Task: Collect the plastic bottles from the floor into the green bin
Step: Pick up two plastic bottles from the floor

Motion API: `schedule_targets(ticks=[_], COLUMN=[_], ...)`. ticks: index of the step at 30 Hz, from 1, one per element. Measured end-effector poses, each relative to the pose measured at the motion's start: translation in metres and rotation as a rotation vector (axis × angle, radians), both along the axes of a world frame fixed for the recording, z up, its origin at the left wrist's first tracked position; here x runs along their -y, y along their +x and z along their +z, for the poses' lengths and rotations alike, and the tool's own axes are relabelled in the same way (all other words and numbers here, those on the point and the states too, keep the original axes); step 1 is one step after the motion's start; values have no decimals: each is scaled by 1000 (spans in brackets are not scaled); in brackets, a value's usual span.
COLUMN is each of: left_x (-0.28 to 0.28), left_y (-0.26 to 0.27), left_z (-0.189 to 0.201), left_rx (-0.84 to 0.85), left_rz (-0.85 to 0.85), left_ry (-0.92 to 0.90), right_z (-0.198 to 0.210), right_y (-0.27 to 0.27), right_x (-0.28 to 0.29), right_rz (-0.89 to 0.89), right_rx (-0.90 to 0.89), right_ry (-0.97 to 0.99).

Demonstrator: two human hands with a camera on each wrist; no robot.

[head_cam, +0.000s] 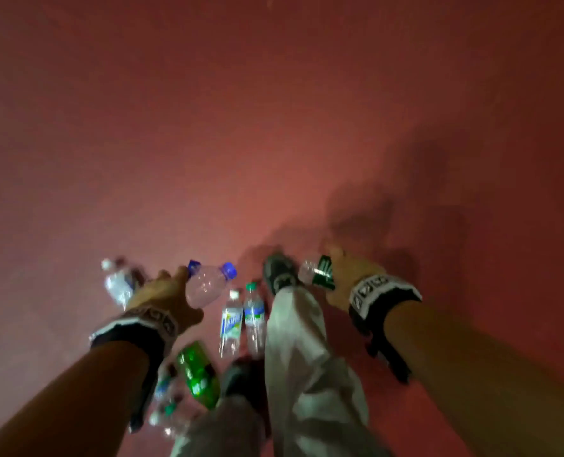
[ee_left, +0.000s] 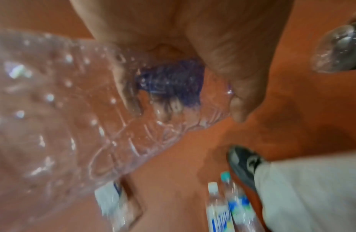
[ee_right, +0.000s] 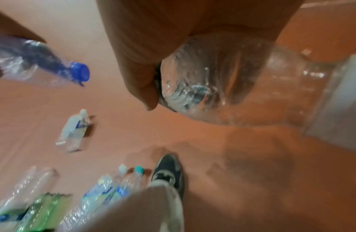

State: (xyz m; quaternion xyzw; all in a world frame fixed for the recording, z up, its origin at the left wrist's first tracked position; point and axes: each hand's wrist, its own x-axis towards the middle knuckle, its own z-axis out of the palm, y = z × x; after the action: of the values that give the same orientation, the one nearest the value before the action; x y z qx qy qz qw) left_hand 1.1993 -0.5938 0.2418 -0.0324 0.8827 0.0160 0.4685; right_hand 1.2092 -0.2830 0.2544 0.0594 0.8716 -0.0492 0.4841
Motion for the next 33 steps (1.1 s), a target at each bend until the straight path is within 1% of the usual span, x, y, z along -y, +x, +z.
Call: schedule_targets(ticks=[1, 3, 5, 7, 9, 11, 13, 15, 18, 21, 23, 25, 28, 31, 33], left_x=[-13, -53, -108, -176, -252, -327, -396, -456, -536, -609, -647, -671, -689, -698, -702], left_y=[-16, -45, -63, -64, -39, 5, 62, 125, 232, 367, 466, 559, 680, 776, 829], left_z=[44, 140, 239, 336, 425, 505, 569, 620, 676, 720, 740, 750, 751, 743, 737], left_rx=[-44, -158, -320, -454, -556, -630, -695, -734, -777, -763, -721, -660, -586, -532, -478], left_rz=[-4, -24, -148, -330, -510, -683, -846, -1005, -1215, -1370, -1488, -1589, -1737, -1864, -1955], left_ry=[24, 131, 234, 312, 382, 466, 551, 641, 783, 1019, 1180, 1314, 1410, 1462, 1482], right_z=[50, 157, 263, 358, 441, 508, 560, 600, 645, 687, 713, 735, 752, 742, 728], right_y=[2, 9, 25, 58, 108, 172, 246, 330, 458, 590, 680, 764, 873, 953, 994], right_x=[-9, -29, -53, -81, -115, -157, -202, -241, -276, -293, -295, -288, -263, -231, -212], right_rz=[-38, -110, -209, -327, -397, -460, -572, -717, -942, -1068, -1156, -1275, -1468, -1637, -1743], right_rx=[-58, -197, -404, -634, -793, -854, -888, -916, -922, -905, -886, -842, -726, -586, -503], right_ry=[11, 36, 58, 90, 165, 267, 387, 502, 687, 915, 1069, 1193, 1342, 1429, 1458])
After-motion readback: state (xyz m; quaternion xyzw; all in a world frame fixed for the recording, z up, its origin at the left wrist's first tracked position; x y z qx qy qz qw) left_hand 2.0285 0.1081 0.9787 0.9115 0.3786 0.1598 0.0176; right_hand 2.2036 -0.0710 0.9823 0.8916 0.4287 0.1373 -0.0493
